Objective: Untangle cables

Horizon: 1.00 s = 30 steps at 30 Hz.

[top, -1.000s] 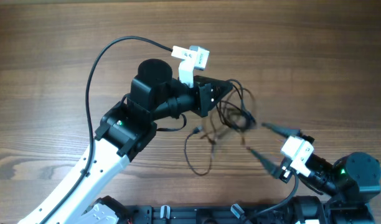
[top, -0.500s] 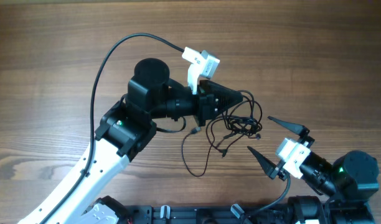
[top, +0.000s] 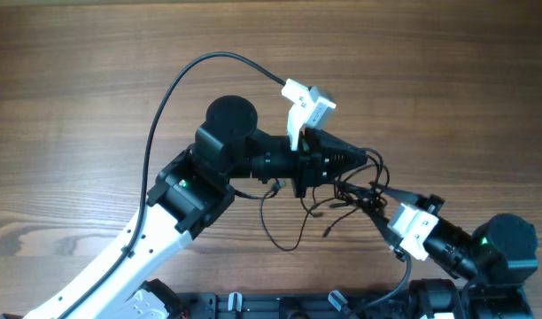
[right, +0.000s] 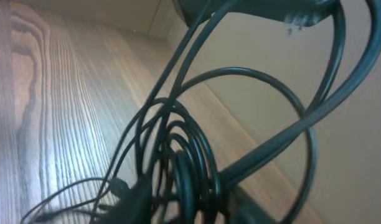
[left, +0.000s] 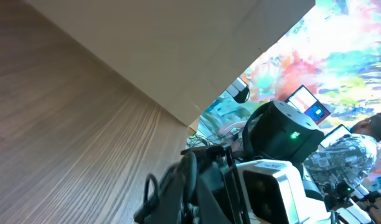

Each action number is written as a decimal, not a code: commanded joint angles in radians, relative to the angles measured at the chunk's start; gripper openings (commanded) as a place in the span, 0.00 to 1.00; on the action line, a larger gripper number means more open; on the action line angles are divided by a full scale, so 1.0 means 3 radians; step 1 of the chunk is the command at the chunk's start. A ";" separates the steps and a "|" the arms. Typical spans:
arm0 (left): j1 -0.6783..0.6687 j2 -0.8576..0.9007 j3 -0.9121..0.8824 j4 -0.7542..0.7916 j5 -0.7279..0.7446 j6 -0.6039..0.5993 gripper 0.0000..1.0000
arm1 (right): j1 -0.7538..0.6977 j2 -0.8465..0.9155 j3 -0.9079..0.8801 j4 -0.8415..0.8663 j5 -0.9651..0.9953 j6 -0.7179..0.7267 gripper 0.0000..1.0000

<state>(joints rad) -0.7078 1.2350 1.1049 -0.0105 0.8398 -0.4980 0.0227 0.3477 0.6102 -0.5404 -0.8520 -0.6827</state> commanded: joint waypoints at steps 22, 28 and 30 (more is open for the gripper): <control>0.0565 -0.0065 0.0039 -0.1790 -0.1497 0.0261 0.04 | 0.0008 -0.0013 0.0011 0.1563 0.0566 0.2983 0.05; 0.0566 -0.0065 0.0039 -0.1807 -0.1493 0.0303 0.64 | 0.0008 -0.0013 0.0011 0.1445 0.0740 0.3073 0.04; 0.0566 -0.0067 0.0039 -0.1708 -0.1492 0.0304 1.00 | 0.0008 -0.0011 0.0011 0.1297 0.0772 0.3061 0.04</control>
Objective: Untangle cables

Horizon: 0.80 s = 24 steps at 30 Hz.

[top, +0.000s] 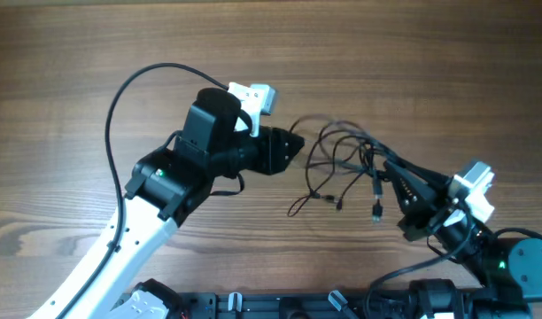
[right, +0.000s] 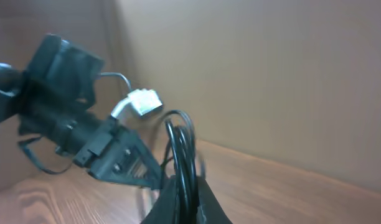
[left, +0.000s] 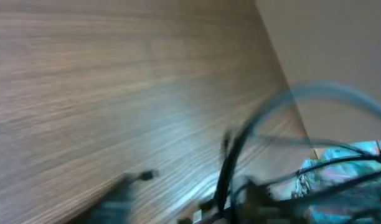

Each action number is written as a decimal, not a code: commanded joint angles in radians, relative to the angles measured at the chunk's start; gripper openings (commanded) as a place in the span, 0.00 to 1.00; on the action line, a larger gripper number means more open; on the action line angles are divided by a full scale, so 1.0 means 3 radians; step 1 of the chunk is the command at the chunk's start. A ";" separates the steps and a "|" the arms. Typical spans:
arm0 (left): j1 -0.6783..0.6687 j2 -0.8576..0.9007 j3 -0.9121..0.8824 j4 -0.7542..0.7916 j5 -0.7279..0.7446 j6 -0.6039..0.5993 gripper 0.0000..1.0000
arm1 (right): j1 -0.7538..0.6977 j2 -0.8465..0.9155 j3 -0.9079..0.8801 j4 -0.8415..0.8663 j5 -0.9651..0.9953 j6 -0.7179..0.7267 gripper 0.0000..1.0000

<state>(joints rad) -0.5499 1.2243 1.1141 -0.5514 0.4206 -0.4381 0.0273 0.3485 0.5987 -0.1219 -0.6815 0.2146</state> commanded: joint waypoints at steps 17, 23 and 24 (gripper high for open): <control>0.0038 -0.0373 0.0009 0.0654 0.1441 0.2206 1.00 | -0.0008 -0.0014 0.0050 -0.0416 -0.0071 0.0206 0.04; 0.0038 -0.0370 0.0009 0.0656 0.1438 0.2626 1.00 | -0.0008 -0.0014 0.0050 -0.0173 -0.0758 0.0070 0.05; 0.0034 -0.0369 0.0009 0.0654 0.1439 0.2661 1.00 | -0.0008 -0.0014 0.0050 -0.0094 -0.0898 0.0070 0.04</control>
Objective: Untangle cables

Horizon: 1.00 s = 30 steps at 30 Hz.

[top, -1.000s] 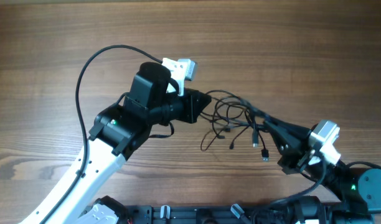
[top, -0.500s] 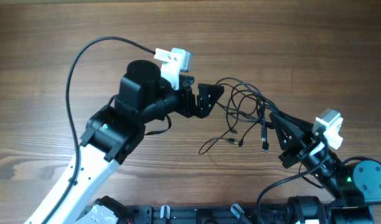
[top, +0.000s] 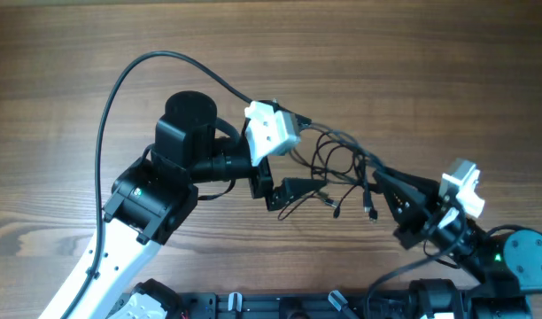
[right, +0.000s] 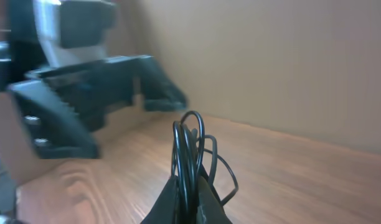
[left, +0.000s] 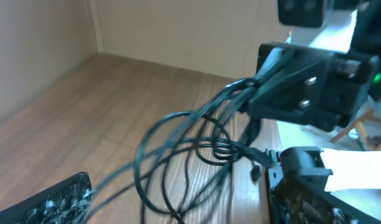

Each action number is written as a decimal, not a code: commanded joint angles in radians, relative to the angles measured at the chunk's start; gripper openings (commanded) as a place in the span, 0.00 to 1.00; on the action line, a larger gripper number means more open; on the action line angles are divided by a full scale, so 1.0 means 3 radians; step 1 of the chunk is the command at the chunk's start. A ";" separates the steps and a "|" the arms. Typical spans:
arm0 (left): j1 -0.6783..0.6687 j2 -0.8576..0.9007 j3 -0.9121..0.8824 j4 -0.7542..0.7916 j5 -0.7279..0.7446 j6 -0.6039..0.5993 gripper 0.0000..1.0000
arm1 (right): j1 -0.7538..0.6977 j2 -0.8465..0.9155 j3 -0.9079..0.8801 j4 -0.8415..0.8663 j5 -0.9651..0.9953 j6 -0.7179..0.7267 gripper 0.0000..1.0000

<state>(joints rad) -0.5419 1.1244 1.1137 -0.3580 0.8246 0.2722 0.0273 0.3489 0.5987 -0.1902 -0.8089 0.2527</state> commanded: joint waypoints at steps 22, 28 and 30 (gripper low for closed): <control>-0.0196 -0.0013 0.0010 0.0009 -0.0031 0.0287 0.04 | -0.0008 -0.0015 0.0050 0.0434 -0.1062 -0.0058 0.28; -0.0262 0.0070 0.0010 0.0000 0.0167 0.0264 0.04 | -0.0008 -0.0015 0.0050 0.0420 -0.1005 -0.0060 0.55; -0.0261 0.0074 0.0010 0.0000 0.0140 0.0263 0.04 | -0.0008 -0.0015 0.0048 0.0332 -0.0855 -0.0062 0.71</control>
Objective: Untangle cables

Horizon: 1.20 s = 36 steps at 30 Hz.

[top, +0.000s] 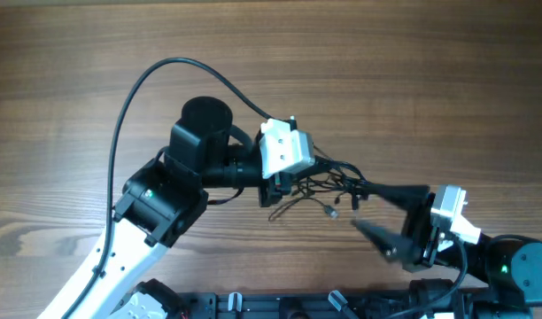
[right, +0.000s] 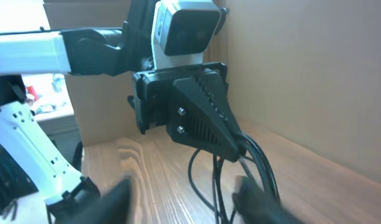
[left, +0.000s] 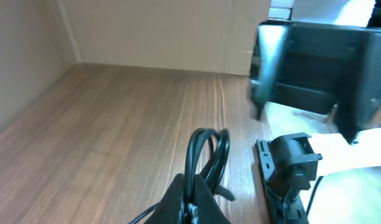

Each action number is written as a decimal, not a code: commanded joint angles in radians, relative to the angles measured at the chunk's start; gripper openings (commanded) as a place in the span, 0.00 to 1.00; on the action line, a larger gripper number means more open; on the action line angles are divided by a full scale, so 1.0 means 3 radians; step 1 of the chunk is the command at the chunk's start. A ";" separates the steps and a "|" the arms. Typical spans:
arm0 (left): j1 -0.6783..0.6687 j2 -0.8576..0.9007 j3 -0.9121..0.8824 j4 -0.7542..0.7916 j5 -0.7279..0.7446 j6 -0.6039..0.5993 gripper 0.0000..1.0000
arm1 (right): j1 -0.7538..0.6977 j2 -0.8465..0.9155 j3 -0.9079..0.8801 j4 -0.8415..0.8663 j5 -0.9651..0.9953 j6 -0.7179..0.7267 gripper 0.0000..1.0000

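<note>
The tangle of thin black cables (top: 329,188) lies at the table's middle, between both arms. My left gripper (top: 281,187) is shut on a bunch of the strands; in the left wrist view its jaws (left: 193,198) pinch them and a cable loop (left: 207,146) rises above. My right gripper (top: 360,205) stands wide open just right of the tangle, one finger on each side of the loose ends. In the right wrist view its blurred fingers (right: 112,199) are far apart, with the cables (right: 265,174) hanging from the left gripper (right: 239,148) ahead.
The wooden table (top: 430,71) stretches all round. The left arm's own thick black cable (top: 156,89) arcs over the table's left half. A black rail (top: 280,306) runs along the front edge. A cardboard wall (left: 153,31) stands behind the table.
My right gripper was shut on the bundle and is now wide open, off it. My left gripper was open beside the cables and is now shut on them.
Both grippers were close together at the tangle. Then the left had drawn back while the right held the bundle, its strands spread out. Then the left stood open beside the held bundle. Now the left holds the cables and the right has let go.
</note>
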<state>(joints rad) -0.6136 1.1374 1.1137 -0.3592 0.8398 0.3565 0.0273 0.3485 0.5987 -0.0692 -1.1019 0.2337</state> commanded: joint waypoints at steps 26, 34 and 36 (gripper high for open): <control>-0.0022 0.0020 0.0010 0.0839 0.0256 -0.1199 0.04 | -0.0008 0.0085 0.0048 -0.1091 0.1624 -0.0865 0.56; -0.0022 0.0022 0.0010 0.0886 -0.0340 -0.1219 0.08 | -0.0008 0.0338 0.0048 -0.0876 0.0956 -0.0796 0.04; -0.0022 0.0025 0.0010 0.0861 -0.0710 -0.1221 0.07 | -0.0008 0.0338 0.0050 -0.0776 0.0908 -0.0538 0.04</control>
<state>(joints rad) -0.6163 1.1465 1.1137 -0.0975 0.8104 -0.0025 0.0273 0.4465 0.6064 -0.3363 -0.7452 -0.0097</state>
